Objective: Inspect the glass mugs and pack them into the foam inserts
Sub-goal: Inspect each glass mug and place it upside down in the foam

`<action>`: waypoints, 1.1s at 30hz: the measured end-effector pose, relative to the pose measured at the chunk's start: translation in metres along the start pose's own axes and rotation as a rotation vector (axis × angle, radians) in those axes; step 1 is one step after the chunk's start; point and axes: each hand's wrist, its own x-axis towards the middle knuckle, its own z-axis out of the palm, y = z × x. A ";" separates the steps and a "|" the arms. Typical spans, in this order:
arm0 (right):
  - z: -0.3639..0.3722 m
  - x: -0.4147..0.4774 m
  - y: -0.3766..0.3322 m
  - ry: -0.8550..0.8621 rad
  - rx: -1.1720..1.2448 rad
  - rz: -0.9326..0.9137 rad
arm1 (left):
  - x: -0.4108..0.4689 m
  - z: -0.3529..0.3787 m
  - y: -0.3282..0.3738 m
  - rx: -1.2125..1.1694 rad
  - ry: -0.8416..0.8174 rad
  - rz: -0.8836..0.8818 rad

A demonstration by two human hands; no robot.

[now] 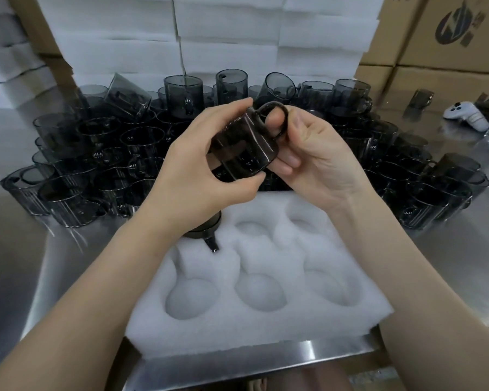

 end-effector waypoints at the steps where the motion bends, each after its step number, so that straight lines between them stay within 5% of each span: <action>1: 0.000 0.000 0.001 0.007 -0.002 -0.004 | -0.001 0.000 0.000 -0.059 -0.002 -0.019; 8: 0.005 0.005 0.005 0.140 -0.078 -0.005 | -0.002 -0.001 -0.002 -0.302 0.001 -0.103; 19: 0.005 0.004 0.002 0.403 -0.207 0.157 | -0.002 0.002 -0.003 0.000 -0.091 0.027; 26: 0.004 0.002 0.004 0.220 -0.196 -0.008 | 0.003 -0.001 -0.003 -0.389 -0.027 -0.129; 33: 0.006 0.002 0.008 0.304 -0.191 -0.045 | 0.004 -0.001 -0.003 -0.364 -0.065 -0.148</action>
